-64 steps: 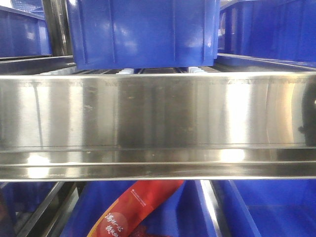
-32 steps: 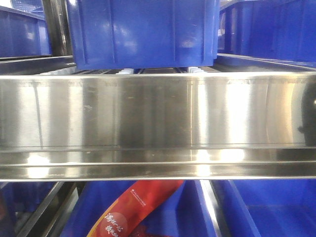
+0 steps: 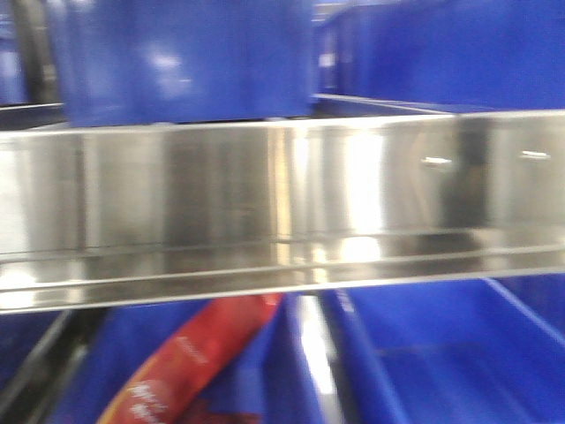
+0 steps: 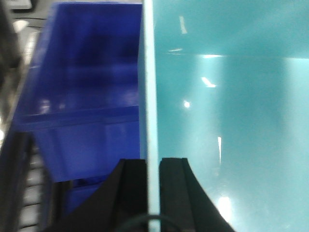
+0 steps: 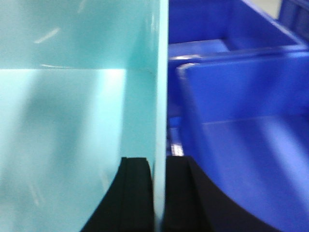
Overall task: Fetch blue bin and place on conveyor start
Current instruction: 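Hold the bin in both grippers while driving to the conveyor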
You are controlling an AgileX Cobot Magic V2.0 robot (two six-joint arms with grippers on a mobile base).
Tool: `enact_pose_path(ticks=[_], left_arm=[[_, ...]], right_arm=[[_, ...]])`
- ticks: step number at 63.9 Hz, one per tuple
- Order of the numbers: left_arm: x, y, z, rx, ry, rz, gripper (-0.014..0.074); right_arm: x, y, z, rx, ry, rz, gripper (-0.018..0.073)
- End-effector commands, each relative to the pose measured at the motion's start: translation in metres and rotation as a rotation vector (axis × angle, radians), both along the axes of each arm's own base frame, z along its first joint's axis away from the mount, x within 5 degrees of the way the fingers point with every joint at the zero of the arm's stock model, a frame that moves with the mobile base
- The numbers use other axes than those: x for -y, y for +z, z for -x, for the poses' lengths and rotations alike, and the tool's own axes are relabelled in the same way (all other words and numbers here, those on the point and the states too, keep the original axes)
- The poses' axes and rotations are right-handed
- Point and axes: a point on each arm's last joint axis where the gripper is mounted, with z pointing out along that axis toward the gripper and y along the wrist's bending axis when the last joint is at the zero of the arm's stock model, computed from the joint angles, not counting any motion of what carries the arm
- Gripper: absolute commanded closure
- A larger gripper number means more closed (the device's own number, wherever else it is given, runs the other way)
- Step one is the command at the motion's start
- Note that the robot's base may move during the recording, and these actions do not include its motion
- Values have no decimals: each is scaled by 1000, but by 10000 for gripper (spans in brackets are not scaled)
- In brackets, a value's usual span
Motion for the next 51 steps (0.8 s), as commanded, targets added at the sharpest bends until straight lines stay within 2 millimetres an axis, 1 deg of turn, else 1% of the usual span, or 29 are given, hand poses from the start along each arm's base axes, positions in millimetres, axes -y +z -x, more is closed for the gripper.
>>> enact_pose_path(ticks=[1, 51], left_arm=[[-3, 15, 9, 79, -14, 10, 708], [-3, 15, 9, 79, -14, 10, 708]], right_arm=[[7, 10, 4, 58, -17, 36, 721], [5, 13, 3, 89, -6, 30, 721]])
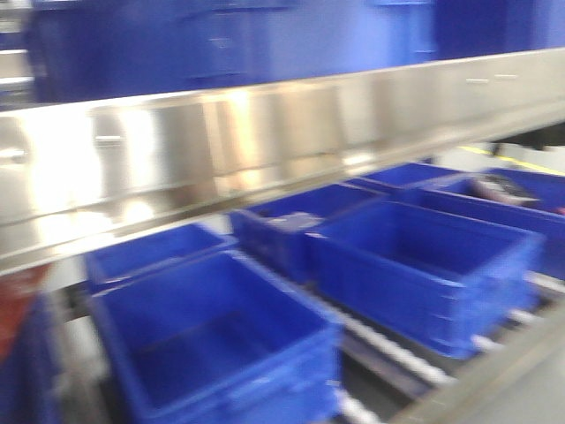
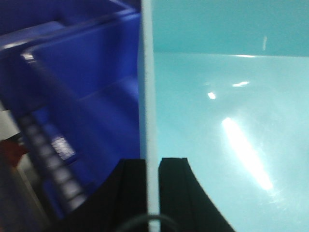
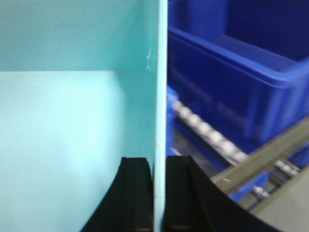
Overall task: Fetch blue bin and place on conveyor start
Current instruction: 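Hold the bin in both grippers while driving to the conveyor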
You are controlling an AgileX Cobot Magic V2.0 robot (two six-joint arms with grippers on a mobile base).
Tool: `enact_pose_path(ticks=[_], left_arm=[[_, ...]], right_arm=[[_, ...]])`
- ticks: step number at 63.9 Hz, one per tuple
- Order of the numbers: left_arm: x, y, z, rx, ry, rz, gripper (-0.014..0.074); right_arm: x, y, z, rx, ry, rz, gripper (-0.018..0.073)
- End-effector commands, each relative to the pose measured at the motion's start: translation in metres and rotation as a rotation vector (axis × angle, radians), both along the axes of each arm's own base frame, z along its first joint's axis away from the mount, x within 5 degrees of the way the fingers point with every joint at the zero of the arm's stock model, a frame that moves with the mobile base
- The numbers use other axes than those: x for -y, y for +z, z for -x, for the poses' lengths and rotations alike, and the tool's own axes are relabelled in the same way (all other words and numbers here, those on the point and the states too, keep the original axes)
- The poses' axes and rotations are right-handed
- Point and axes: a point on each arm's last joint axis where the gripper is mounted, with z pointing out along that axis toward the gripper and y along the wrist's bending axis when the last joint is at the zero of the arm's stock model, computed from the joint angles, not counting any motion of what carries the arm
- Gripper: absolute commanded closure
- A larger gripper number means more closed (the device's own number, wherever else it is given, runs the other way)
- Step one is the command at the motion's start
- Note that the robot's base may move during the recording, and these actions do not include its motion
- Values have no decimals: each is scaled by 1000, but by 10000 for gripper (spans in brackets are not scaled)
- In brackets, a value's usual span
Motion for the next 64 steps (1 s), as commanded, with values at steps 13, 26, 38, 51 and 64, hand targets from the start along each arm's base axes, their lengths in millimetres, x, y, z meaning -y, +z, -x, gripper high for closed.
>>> enact_pose_path(ticks=[13, 26, 38, 51, 64], left_arm=[[-3, 14, 8, 72, -12, 9, 708], [-3, 14, 8, 72, -12, 9, 708], [-3, 14, 8, 72, -12, 9, 708], [-3, 14, 8, 72, -12, 9, 708], [-2, 13, 8, 70, -12, 8, 708]], right_arm=[[6, 11, 3, 71, -11, 32, 721], [6, 11, 3, 71, -11, 32, 721], [6, 11, 3, 71, -11, 32, 721], [6, 11, 3, 71, -11, 32, 721], [6, 11, 4, 69, -12, 32, 721]])
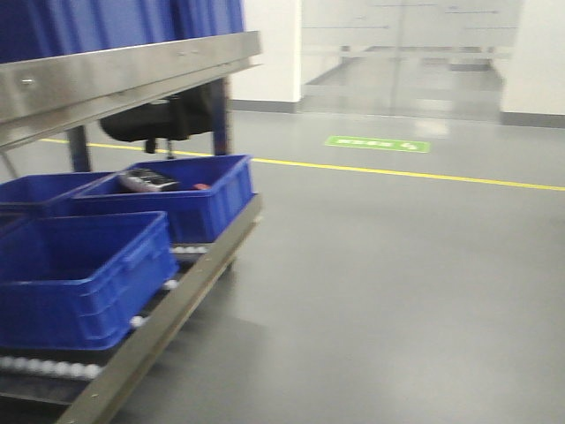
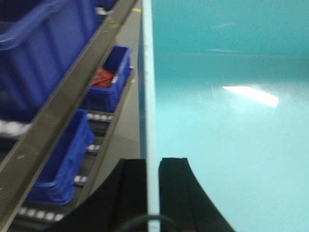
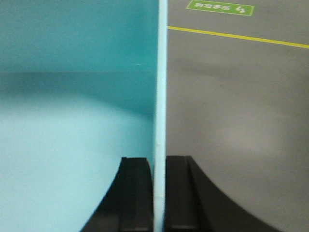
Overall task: Fetch blue bin and place on conveyor start
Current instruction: 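Hold the bin in both grippers while driving to the conveyor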
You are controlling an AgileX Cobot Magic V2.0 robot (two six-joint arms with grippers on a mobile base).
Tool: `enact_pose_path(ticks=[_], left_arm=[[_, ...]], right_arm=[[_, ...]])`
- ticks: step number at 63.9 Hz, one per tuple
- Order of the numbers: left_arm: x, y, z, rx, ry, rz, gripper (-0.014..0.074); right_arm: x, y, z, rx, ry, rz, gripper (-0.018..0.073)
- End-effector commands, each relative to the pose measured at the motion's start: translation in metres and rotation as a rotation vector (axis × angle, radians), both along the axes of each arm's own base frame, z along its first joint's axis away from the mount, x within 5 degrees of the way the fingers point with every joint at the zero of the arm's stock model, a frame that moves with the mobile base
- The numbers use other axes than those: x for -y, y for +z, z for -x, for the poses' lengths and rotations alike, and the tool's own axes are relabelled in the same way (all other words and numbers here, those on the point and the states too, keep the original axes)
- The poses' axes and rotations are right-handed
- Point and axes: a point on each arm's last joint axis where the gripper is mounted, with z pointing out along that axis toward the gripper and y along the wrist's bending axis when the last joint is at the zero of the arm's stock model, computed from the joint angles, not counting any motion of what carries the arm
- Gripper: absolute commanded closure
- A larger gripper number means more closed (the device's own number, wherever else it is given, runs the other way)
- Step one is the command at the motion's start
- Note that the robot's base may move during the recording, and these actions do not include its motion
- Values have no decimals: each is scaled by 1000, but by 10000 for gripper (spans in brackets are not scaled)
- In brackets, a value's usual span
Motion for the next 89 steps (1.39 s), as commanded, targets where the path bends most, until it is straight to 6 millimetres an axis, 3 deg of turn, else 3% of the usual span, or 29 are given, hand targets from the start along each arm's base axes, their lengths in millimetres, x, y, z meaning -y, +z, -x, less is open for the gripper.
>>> enact_pose_path(ticks=[1, 89], left_arm=[[-2, 13, 8, 69, -13, 9, 708], [-2, 13, 8, 69, -13, 9, 708]], right_arm=[[6, 11, 3, 67, -10, 30, 721], [6, 11, 3, 68, -9, 30, 721]])
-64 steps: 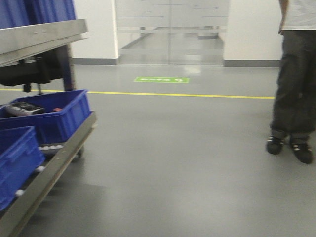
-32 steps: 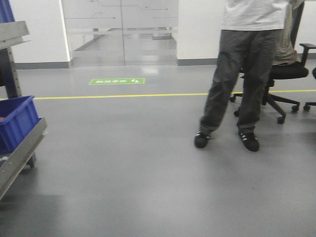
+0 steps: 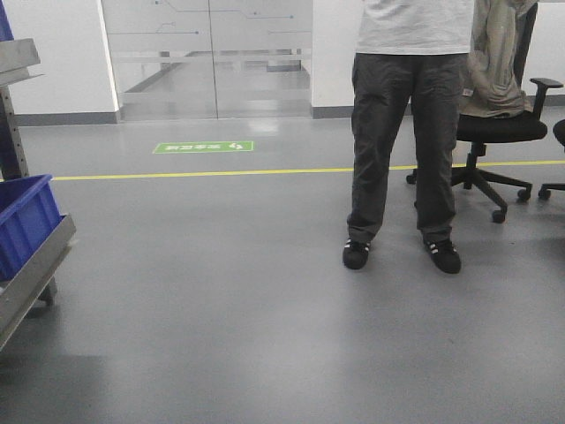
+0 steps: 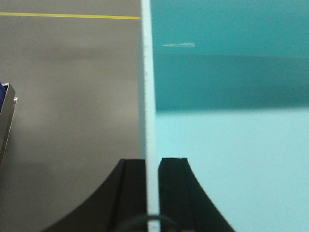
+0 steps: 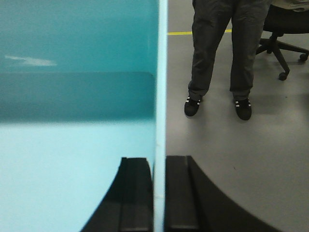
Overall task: Fetch blue bin and place on conveyor start
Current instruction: 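Hold the bin in both grippers while driving to the conveyor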
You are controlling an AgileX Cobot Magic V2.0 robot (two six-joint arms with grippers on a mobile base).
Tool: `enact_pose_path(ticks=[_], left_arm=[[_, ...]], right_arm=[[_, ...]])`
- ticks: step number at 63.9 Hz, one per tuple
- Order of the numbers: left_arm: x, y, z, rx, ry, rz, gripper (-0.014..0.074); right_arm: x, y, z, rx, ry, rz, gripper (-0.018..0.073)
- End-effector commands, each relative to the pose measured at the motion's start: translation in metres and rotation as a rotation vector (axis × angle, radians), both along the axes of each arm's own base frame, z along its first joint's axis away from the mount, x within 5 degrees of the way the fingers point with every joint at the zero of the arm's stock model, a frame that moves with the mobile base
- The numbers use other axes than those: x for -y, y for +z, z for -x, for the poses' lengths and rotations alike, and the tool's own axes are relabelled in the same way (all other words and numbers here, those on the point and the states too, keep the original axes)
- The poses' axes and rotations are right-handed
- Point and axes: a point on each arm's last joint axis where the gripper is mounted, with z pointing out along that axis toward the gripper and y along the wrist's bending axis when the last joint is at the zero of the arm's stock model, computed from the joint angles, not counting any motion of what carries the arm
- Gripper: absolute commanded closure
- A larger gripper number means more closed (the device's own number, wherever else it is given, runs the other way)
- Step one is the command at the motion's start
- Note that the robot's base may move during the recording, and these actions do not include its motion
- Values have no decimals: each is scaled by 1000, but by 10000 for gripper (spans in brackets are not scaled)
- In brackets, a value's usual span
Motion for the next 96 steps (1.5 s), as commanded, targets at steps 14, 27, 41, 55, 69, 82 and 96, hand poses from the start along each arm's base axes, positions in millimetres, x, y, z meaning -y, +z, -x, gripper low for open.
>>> enact_pose_path(ticks=[14, 27, 41, 55, 69, 82, 96], left_arm=[[-2, 13, 8, 69, -12, 11, 708], [-2, 13, 8, 69, -12, 11, 708], [-2, 13, 8, 69, -12, 11, 708], [-2, 13, 7, 67, -12, 10, 708], [-2, 13, 7, 69, -10, 7, 708], [-3, 13, 7, 71, -7, 3, 708], [-4, 14, 7, 77, -1, -8, 708]], right_arm=[[6, 11, 3, 68, -9, 30, 721], [6, 11, 3, 68, -9, 30, 721], [6, 11, 3, 68, -9, 30, 721], [6, 11, 3, 68, -9, 30, 721], [6, 11, 3, 68, -9, 30, 721], [6, 11, 3, 68, -9, 30, 721], [6, 11, 3, 68, -9, 30, 721]])
